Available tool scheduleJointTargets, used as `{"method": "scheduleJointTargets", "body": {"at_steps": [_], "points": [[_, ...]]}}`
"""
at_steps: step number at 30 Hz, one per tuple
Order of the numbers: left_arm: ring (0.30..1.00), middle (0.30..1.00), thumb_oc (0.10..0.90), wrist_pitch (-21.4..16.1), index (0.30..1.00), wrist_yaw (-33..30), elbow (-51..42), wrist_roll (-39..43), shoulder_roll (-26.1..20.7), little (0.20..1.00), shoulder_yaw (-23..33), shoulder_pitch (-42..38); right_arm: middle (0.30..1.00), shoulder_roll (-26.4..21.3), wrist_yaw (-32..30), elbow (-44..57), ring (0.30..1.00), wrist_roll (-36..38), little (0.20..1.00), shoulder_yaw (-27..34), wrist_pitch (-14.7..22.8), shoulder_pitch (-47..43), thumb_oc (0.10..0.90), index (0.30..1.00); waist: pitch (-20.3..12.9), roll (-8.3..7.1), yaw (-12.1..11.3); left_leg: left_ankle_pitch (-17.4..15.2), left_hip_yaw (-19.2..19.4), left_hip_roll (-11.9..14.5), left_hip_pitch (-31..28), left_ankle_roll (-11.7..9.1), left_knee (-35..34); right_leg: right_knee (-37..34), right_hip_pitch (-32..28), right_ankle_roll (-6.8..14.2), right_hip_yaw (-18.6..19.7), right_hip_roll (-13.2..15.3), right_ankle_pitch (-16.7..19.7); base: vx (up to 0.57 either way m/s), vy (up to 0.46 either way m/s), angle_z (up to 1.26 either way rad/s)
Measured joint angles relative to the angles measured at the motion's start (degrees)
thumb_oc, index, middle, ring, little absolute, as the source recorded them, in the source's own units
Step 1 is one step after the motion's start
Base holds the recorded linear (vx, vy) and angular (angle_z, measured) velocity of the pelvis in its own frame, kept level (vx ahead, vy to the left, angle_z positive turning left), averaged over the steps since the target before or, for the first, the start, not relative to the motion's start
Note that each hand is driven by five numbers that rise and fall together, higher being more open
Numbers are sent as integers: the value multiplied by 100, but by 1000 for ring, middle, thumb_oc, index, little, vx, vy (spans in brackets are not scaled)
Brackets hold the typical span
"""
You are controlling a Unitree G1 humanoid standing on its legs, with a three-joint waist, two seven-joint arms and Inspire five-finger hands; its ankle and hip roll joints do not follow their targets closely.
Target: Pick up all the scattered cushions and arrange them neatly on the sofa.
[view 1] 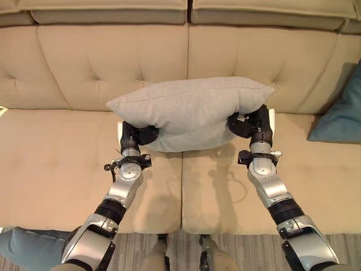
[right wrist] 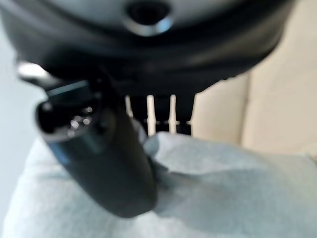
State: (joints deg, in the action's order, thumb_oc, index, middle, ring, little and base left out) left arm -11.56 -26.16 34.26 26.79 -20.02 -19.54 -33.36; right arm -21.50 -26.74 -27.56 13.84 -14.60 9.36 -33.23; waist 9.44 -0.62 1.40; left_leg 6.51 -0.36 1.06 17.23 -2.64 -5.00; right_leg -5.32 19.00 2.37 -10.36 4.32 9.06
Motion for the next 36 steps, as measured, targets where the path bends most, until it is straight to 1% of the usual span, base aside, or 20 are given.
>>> {"method": "scheduleJointTargets", "body": {"at_steps": [5, 7, 8, 9, 10, 12, 14, 15, 18, 20, 22, 23, 26, 29, 30, 32, 33, 34, 36], "points": [[300, 300, 400, -1, 300, -1, -4, 6, -18, 300, -5, -7, 300, 184, -83, -1, 300, 9, 300, 6, 10, -33, 400, 300, 0, 0, 20, 0, 77, -2, -46, 0, 1, 0, -37, 0, 56, 1, 0, -5, 4, -1], [300, 300, 400, -1, 300, -1, 0, 6, -41, 300, 2, -8, 300, 183, -96, -1, 300, 10, 300, 7, 10, -34, 400, 300, 0, 0, 19, 0, 88, -2, -48, -1, 1, 1, -38, 0, 68, 1, 0, -6, 5, -2], [778, 778, 718, -9, 778, -1, 46, 0, -51, 778, -9, -22, 380, 243, -103, -2, 380, 12, 380, 5, 10, -34, 453, 380, 0, 0, 34, 0, 95, -3, -50, -1, 1, 1, -38, 0, 79, 1, 0, 0, 0, 0], [900, 900, 800, -13, 900, -1, 84, -2, -55, 900, -14, -42, 686, 237, -103, -2, 686, 12, 686, 5, 10, -34, 657, 686, 0, 0, 37, 0, 97, -3, -50, -1, 1, 1, -38, 0, 86, 2, 0, 0, 0, 0], [900, 900, 800, -13, 900, -1, 174, -3, -85, 900, -17, -113, 900, 244, -111, -4, 900, 8, 900, -1, 10, -34, 800, 900, 0, 0, 59, -1, 100, -3, -49, -1, 0, 1, -37, 0, 105, 2, 0, 0, 0, 0], [900, 900, 800, -13, 900, -2, 196, -13, -132, 900, -13, -149, 900, 250, -127, -5, 900, -1, 900, -18, 10, -38, 800, 900, 0, 0, 77, -1, 102, -5, -50, -1, -1, 0, -37, 0, 110, 3, 0, 0, 0, 0], [900, 900, 800, -16, 900, -30, 496, -69, -201, 900, -138, -390, 900, 210, -268, -112, 900, -160, 900, -74, 9, -117, 800, 900, 0, 0, 70, -1, 106, -6, -47, 0, -1, 0, -29, 0, 117, 3, 0, 0, 0, 0], [900, 900, 800, -12, 900, -79, 663, -263, -319, 900, -186, -625, 900, 114, -406, -202, 900, -475, 900, -167, 6, -264, 800, 900, 0, 0, 86, -1, 111, -7, -19, 0, -2, 0, -1, 1, 122, 4, 0, 0, 0, 0], [900, 900, 800, -12, 900, -64, 750, -510, -522, 900, -236, -933, 900, -159, -503, -477, 900, -930, 900, -302, -8, -627, 800, 900, 0, 0, 84, -1, 121, 1, 36, 0, -2, -1, 58, 1, 126, -2, 0, 0, 0, 0], [900, 900, 800, -16, 900, -93, 756, -508, -508, 900, -182, -979, 900, -277, -627, -771, 900, -1133, 900, -278, -59, -832, 800, 900, 0, 0, 80, 0, 121, 5, 32, -1, -2, -1, 52, 1, 123, -6, 0, 0, 0, 0], [900, 900, 800, -16, 900, -113, 756, -489, -481, 900, -144, -988, 900, -272, -783, -822, 900, -1132, 900, -219, -116, -891, 800, 900, 0, 0, 82, 0, 125, 7, 33, -1, -2, -1, 56, 1, 126, -10, 1, 0, 0, 0], [900, 900, 800, -20, 900, -118, 765, -418, -396, 900, 64, -983, 900, -275, -892, -1014, 900, -1134, 900, -181, -112, -982, 800, 900, 0, 0, 82, 0, 128, 8, 29, -1, -2, 0, 49, 1, 124, -10, 1, 0, 0, 0], [900, 900, 800, -94, 900, -228, 760, -205, -407, 900, 278, -988, 900, -305, -1055, -1261, 900, -1078, 900, 43, -286, -1081, 800, 900, 0, 0, 78, 0, 128, 8, 20, -1, -1, 0, 36, 0, 118, -8, 1, 27, -6, 0], [900, 900, 800, -97, 900, -203, 761, -204, -455, 900, 446, -972, 900, -620, -1028, -1544, 900, -1049, 900, 67, -412, -1066, 800, 900, 0, 0, 58, 1, 119, 11, -28, -1, -1, 0, -30, 0, 101, -8, 0, 28, -9, 4], [900, 900, 800, -118, 900, -197, 714, -208, -535, 900, 600, -872, 900, -806, -995, -1533, 900, -1021, 900, 260, -479, -972, 800, 900, 0, 0, 59, 1, 117, 10, -65, -2, -1, 1, -72, 0, 90, -5, 1, 15, -3, 5], [900, 900, 800, -126, 900, -206, 620, -210, -609, 900, 807, -680, 900, -901, -971, -1409, 900, -956, 900, 562, -496, -825, 800, 900, 1, 0, 74, 2, 117, 10, -113, -2, -1, 1, -131, 0, 80, -5, 0, 34, -11, 4], [900, 900, 800, -126, 900, -188, 291, -229, -656, 900, 954, -350, 900, -969, -959, -1163, 900, -918, 900, 801, -479, -536, 800, 900, 2, -2, 81, 2, 117, 12, -174, -3, -1, 1, -197, 0, 51, -8, 0, 50, -20, 9], [900, 900, 800, -142, 900, -166, -227, -280, -628, 900, 1132, 192, 900, -964, -886, -672, 900, -845, 900, 1144, -453, 23, 800, 900, 3, -2, 82, 2, 118, 18, -260, -3, -1, 1, -293, 1, 11, -11, -1, 50, -18, 11], [900, 900, 800, -204, 900, -156, -432, -368, -612, 900, 1156, 626, 900, -965, -822, -506, 900, -825, 900, 1253, -395, 466, 800, 900, 3, -3, 90, 2, 121, 20, -365, -3, -1, 0, -414, 2, -17, -14, -2, 31, -13, 9]]}}
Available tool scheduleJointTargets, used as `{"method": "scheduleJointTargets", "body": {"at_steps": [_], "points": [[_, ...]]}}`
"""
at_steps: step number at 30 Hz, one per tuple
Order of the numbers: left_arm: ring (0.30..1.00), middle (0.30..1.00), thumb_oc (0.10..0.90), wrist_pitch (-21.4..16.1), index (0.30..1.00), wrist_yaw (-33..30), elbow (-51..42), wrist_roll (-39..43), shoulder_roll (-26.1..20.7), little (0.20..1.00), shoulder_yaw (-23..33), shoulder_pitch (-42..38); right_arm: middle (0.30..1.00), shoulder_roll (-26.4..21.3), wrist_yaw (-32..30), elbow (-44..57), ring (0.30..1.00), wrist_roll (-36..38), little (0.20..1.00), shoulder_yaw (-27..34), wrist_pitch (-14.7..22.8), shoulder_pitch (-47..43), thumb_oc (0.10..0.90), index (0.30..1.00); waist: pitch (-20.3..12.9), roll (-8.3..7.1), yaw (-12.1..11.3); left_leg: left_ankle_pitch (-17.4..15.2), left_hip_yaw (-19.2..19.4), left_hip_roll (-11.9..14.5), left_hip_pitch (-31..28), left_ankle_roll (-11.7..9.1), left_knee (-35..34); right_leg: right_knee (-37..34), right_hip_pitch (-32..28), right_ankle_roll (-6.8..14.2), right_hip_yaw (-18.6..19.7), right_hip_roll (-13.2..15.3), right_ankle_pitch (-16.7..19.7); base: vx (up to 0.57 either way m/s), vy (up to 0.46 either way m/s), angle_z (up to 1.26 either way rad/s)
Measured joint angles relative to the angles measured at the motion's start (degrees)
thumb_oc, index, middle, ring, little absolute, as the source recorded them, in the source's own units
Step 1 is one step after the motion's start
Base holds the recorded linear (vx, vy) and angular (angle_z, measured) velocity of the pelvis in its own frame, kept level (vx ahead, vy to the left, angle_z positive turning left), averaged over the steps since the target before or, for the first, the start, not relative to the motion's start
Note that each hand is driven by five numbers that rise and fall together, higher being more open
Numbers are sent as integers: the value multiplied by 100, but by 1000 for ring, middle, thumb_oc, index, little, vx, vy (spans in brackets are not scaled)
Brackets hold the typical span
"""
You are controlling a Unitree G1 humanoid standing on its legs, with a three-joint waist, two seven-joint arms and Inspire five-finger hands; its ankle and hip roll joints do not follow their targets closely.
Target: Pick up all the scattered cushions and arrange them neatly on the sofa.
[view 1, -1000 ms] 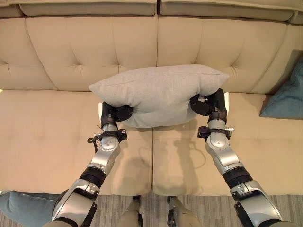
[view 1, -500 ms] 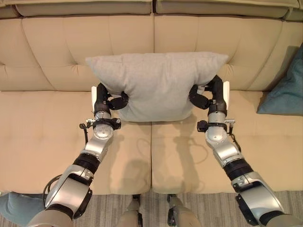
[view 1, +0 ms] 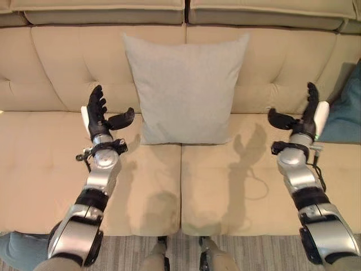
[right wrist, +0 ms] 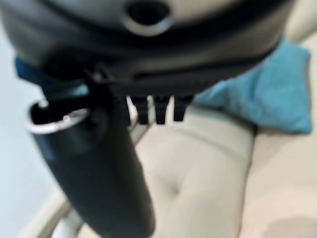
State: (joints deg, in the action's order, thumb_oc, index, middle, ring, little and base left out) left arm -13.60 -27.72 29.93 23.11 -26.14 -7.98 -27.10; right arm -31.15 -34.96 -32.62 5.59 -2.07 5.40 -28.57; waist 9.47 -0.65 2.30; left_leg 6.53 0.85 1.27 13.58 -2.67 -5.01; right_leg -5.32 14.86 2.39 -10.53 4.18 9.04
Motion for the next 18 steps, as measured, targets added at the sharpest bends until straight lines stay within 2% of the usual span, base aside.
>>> {"method": "scheduleJointTargets", "body": {"at_steps": [1, 4, 8, 11, 14, 18], "points": [[900, 900, 800, 3, 900, 97, -163, -76, 74, 900, 52, 401, 900, 6, 215, 206, 900, 19, 900, 93, 20, 478, 800, 900, 0, -1, -9, 0, 2, -8, -69, 0, -1, -1, -79, 9, -4, 8, -7, 27, -13, 7], [900, 900, 800, 8, 900, 304, -477, -265, 131, 900, 158, 1066, 900, 112, 607, 464, 900, 23, 900, 198, 82, 1140, 800, 900, 6, -10, -8, -4, 1, -23, -69, -1, -3, -1, -85, 48, 9, 23, -37, 27, -7, 2], [900, 900, 800, 27, 900, 586, -772, -638, 366, 900, 384, 1895, 900, 565, 1004, 458, 900, -4, 900, 483, 208, 1897, 800, 900, 8, -16, -22, -23, 0, -31, -122, 19, -5, -2, -158, 142, 26, 33, -129, 43, -8, 5], [900, 900, 800, 33, 900, 862, -756, -861, 640, 900, 577, 2733, 900, 932, 1235, 349, 900, -66, 900, 598, 204, 2686, 800, 900, 17, -32, -8, -57, 3, -26, -409, 26, -9, -8, -457, 192, 43, 30, -243, 25, -10, 1], [900, 900, 800, 112, 900, 1055, -405, -864, 769, 900, 596, 3235, 900, 1012, 1360, -126, 900, -205, 900, 592, 167, 3123, 800, 900, 14, -35, -11, -188, 23, 10, -618, 13, -29, -17, -664, 202, 46, 1, -338, 0, 0, 0], [900, 900, 800, 460, 900, 1341, 535, -889, 931, 900, 588, 3665, 900, 1141, 1515, -567, 900, -254, 900, 612, 82, 3573, 800, 900, 2, -45, 9, -251, 33, 0, -782, 92, -36, -44, -820, 196, 95, 11, -333, -5, 9, -3]]}}
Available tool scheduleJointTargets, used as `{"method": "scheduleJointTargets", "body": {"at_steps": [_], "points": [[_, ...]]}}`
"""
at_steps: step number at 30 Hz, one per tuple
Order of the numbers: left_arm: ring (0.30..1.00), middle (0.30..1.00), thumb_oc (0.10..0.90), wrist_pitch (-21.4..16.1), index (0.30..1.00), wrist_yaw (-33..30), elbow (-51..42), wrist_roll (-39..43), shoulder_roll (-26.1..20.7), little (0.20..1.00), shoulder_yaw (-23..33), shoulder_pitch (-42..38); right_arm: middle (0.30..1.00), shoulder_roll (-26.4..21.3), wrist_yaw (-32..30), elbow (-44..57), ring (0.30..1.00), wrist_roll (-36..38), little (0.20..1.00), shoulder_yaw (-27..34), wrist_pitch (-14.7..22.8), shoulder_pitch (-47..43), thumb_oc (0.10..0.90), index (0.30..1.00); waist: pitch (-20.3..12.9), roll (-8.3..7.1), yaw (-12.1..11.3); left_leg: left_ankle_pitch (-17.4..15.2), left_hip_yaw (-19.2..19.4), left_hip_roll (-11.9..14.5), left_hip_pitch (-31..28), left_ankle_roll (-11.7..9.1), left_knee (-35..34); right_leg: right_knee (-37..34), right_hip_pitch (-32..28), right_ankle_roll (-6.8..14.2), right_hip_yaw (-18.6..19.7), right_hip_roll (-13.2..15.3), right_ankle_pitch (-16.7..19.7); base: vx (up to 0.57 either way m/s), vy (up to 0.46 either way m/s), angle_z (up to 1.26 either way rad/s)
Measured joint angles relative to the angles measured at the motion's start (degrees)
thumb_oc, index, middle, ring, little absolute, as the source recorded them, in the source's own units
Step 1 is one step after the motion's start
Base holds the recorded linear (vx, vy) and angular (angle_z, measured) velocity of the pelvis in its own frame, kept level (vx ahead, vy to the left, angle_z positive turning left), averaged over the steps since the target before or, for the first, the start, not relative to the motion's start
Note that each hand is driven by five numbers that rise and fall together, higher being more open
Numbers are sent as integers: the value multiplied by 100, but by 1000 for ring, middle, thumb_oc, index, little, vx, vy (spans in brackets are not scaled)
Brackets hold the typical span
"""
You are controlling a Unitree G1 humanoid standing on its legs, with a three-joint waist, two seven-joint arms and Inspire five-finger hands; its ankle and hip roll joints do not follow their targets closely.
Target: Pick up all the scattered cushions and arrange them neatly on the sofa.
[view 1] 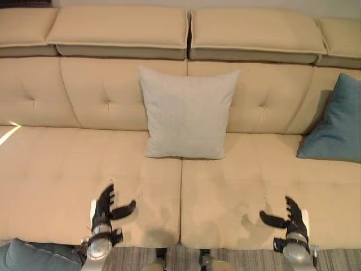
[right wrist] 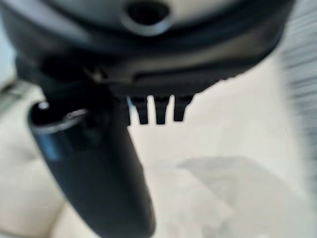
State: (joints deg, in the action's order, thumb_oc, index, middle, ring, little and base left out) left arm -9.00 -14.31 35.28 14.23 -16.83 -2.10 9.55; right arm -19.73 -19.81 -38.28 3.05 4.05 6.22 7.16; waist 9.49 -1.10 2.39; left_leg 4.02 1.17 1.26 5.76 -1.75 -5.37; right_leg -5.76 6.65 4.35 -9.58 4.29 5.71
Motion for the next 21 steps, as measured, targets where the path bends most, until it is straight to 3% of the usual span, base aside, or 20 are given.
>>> {"method": "scheduleJointTargets", "body": {"at_steps": [4, 10, 13, 21], "points": [[900, 900, 800, 64, 900, 130, 837, -261, 104, 900, -17, 122, 900, 80, 103, -479, 900, -55, 900, -161, 13, 27, 800, 900, -75, -6, -11, -10, 39, -9, -162, 16, 1, 0, -149, -3, 30, 6, 5, -6, 10, -2], [900, 900, 800, 192, 900, 130, 2217, -542, 275, 900, -167, -30, 900, 302, 303, -1310, 900, -64, 900, -487, -7, -120, 800, 900, -451, -9, -18, -37, 137, -24, -457, 71, 23, -2, -408, -14, 50, 24, 0, -2, 11, -4], [900, 900, 800, 180, 900, 134, 2398, -558, 331, 900, -229, -57, 900, 430, 351, -1617, 900, -55, 900, -489, 17, -157, 800, 900, -651, -19, -26, -51, 141, -33, -481, 80, 19, -1, -426, -9, 55, 29, -8, -3, 48, -1], [900, 900, 800, 183, 900, 160, 2944, -656, 378, 900, -233, -192, 900, 531, 464, -2501, 900, -37, 900, -786, 5, -332, 800, 900, -696, -61, -103, -108, 293, -41, -656, 117, 9, -1, -510, 19, 257, 22, -21, -62, 39, -13]]}}
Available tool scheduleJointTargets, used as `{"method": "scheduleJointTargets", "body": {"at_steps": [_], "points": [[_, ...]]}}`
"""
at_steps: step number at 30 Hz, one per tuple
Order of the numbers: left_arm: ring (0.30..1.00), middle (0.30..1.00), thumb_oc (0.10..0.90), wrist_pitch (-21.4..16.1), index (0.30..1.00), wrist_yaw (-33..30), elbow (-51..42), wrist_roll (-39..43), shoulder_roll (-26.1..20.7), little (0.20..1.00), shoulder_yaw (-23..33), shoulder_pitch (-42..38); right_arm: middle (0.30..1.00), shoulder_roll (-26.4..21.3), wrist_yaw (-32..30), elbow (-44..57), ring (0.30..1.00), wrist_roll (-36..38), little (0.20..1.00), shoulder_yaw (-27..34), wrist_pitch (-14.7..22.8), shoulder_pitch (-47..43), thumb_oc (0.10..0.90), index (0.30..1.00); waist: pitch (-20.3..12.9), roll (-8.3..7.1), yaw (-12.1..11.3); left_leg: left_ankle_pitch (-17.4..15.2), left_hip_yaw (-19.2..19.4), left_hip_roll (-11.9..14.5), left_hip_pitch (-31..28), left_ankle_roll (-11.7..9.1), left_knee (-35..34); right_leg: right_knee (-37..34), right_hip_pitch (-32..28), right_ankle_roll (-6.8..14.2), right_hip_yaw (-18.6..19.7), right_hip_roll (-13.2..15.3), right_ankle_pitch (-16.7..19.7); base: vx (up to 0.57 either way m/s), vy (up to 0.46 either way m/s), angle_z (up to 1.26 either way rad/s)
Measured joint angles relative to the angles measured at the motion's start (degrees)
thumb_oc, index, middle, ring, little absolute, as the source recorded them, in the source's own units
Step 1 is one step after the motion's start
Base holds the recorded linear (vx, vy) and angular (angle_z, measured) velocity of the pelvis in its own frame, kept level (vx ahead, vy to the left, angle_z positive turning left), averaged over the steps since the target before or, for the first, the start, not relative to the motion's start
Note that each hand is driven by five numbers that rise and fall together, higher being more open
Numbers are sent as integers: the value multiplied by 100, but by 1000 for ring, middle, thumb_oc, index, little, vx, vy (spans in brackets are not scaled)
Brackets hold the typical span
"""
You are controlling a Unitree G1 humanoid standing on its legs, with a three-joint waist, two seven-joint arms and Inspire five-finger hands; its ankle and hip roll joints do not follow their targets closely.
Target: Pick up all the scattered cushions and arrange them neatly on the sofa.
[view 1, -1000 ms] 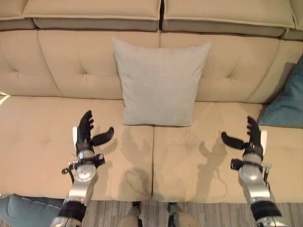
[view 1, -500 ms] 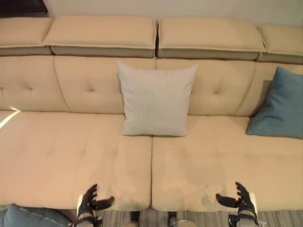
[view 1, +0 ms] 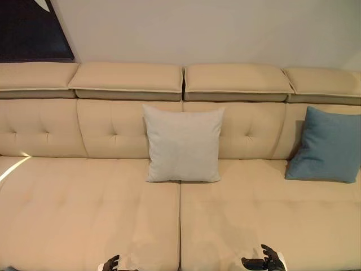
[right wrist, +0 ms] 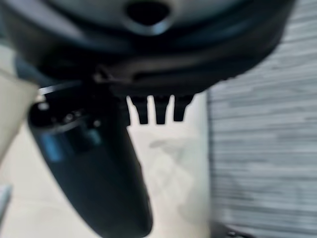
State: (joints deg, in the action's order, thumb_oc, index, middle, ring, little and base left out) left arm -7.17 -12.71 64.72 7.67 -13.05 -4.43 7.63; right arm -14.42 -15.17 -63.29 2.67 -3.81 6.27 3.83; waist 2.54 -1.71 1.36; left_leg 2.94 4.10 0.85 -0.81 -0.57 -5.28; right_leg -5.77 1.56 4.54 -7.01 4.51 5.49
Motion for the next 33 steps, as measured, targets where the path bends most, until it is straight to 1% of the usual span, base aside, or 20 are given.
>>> {"method": "scheduleJointTargets", "body": {"at_steps": [5, 8, 9, 11, 12, 14, 15, 17, 20, 21, 22, 23, 24, 25, 26, 27, 28, 29, 31, 33], "points": [[900, 900, 800, 14, 900, 68, 288, -101, -26, 900, 11, -84, 900, 6, 10, -189, 900, 0, 900, -70, -134, -1, 800, 900, 106, -115, -61, 30, 126, -79, 101, 48, 22, 220, 197, -6, 145, 16, 147, -208, 15, -16], [900, 900, 800, 12, 900, 74, 321, -101, -52, 900, 7, -327, 900, 52, 17, -377, 900, 4, 900, -143, -154, -280, 800, 900, 342, -141, -59, 81, 76, -25, 228, 166, 15, 726, 541, 215, 256, 36, -44, -155, -13, 8], [900, 900, 800, 12, 900, 74, 323, -101, -51, 900, 8, -375, 900, 62, 23, -383, 900, 6, 900, -143, -170, -280, 800, 900, 386, -103, -53, 94, 2, -21, 254, 179, -4, 830, 553, 271, 279, 46, -162, -168, -71, 51], [900, 900, 800, 7, 900, 70, 289, -101, -75, 900, 7, -499, 900, 129, 45, -400, 900, 69, 900, -154, -184, -257, 800, 900, 410, -21, -47, 178, -280, 79, 353, 219, 3, 1997, 765, 210, 774, -171, -962, -176, -164, 80], [900, 900, 800, -5, 900, 68, 259, -101, -111, 900, 5, -542, 900, 178, 80, -394, 900, 94, 900, -162, -184, -262, 800, 900, 406, -11, -80, 260, -378, 120, 392, 166, 26, 2341, 762, 226, 869, -310, -1286, -110, -167, 73], [900, 900, 800, 10, 900, 59, 294, -99, -153, 900, 11, -582, 900, 217, 107, -399, 900, 119, 900, -277, -183, -282, 800, 900, 397, -89, -161, 361, -500, 93, 438, 6, 26, 1763, 438, -18, 902, -325, -1407, -154, -165, 39], [900, 900, 800, 26, 900, 62, 346, -99, -101, 900, -7, -563, 900, 199, 112, -396, 900, 126, 900, -300, -171, -420, 800, 900, 431, -13, -227, 430, -564, 195, 454, -56, 39, 1246, 152, -239, 852, -459, -1180, -246, -206, 28], [900, 900, 800, 45, 900, 59, 436, -97, -28, 900, -26, -592, 900, 185, 112, -396, 900, 215, 900, -307, -153, -551, 800, 900, 434, 117, -228, 511, -796, 268, 745, -205, 236, 719, -36, -380, 692, -630, -878, -362, -205, 52], [900, 900, 800, 79, 900, 65, 437, -96, -19, 900, -214, -808, 900, 180, 103, -384, 900, 274, 900, -311, -131, -643, 800, 900, 539, 80, -218, 746, -1045, 297, 1192, -545, 520, 442, -74, -569, 236, -707, -718, -200, -65, 87], [900, 900, 800, 85, 900, 66, 438, -96, -11, 900, -222, -797, 900, 182, 103, -389, 900, 273, 900, -309, -136, -656, 800, 900, 555, 42, -268, 746, -1020, 320, 1191, -553, 495, 366, -105, -613, 222, -744, -688, -358, -44, 44], [900, 900, 800, 111, 900, 64, 446, -94, 23, 900, -240, -758, 900, 139, 90, -379, 900, 279, 900, -303, -84, -664, 800, 900, 599, 53, -302, 835, -883, 375, 1272, -553, 565, 380, -119, -705, 58, -918, -658, -395, -22, 59], [900, 900, 800, 116, 900, 57, 448, -95, 13, 900, -248, -809, 900, 108, 73, -382, 900, 283, 900, -301, -59, -645, 800, 900, 638, 70, -267, 1024, -874, 386, 1397, -643, 559, 477, -60, -798, -157, -944, -638, -398, -22, 94], [900, 900, 800, 114, 900, 53, 430, -99, -38, 900, -285, -914, 900, 101, 65, -377, 900, 284, 900, -306, -59, -634, 800, 900, 671, -5, -221, 1417, -892, 338, 1499, -935, 387, 553, 45, -913, -327, -886, -671, -225, -3, 110], [900, 900, 800, 106, 900, 54, 435, -99, -103, 900, -376, -1041, 900, 104, 61, -399, 900, 291, 900, -320, -71, -607, 800, 900, 691, -164, -173, 1766, -914, 269, 1559, -1331, 173, 535, 168, -1056, -578, -730, -605, -157, 8, 116], [900, 900, 800, 102, 900, 45, 428, -90, -190, 900, -318, -1222, 900, 132, 64, -402, 900, 292, 900, -295, -83, -638, 800, 900, 837, -521, -198, 1088, -416, 49, 1733, -829, 1042, 355, 129, -1125, -682, -423, -458, -206, 29, 74], [900, 900, 800, 122, 900, 9, 461, -94, -225, 900, -308, -1192, 900, 109, 54, -402, 900, 292, 900, -282, -73, -629, 800, 900, 840, -563, -163, 573, -260, 31, 1689, -484, 1401, 297, 75, -1116, -668, -365, -457, -158, 45, 79], [900, 900, 800, 132, 900, -42, 589, -106, -206, 900, -346, -1179, 900, 21, 52, -404, 900, 294, 900, -237, -59, -588, 800, 900, 841, -535, 43, 30, 87, 123, 1473, -410, 2001, 106, -115, -1062, -966, -307, -329, -140, 108, 62], [900, 900, 800, 131, 900, -50, 656, -103, -184, 900, -356, -1163, 900, -11, 44, -409, 900, 296, 900, -224, -72, -562, 800, 900, 839, -469, 162, -186, 244, 166, 1348, -375, 2202, 52, -224, -1048, -1039, -288, -330, -88, 87, 84], [900, 900, 800, 125, 900, -43, 659, -107, -97, 900, -429, -1223, 900, -68, 5, -424, 900, 325, 900, -172, -70, -419, 800, 900, 798, -376, 346, -577, 546, 353, 989, -353, 2328, 19, -249, -931, -1326, -276, -415, -60, 118, 76], [900, 900, 800, 122, 900, -35, 602, -108, 90, 900, -438, -1237, 900, -64, 8, -599, 900, 341, 900, -177, -82, -333, 800, 900, 734, -276, 487, -703, 703, 444, 564, -333, 2099, 58, -229, -883, -1606, -248, -330, -50, 232, 83]]}}
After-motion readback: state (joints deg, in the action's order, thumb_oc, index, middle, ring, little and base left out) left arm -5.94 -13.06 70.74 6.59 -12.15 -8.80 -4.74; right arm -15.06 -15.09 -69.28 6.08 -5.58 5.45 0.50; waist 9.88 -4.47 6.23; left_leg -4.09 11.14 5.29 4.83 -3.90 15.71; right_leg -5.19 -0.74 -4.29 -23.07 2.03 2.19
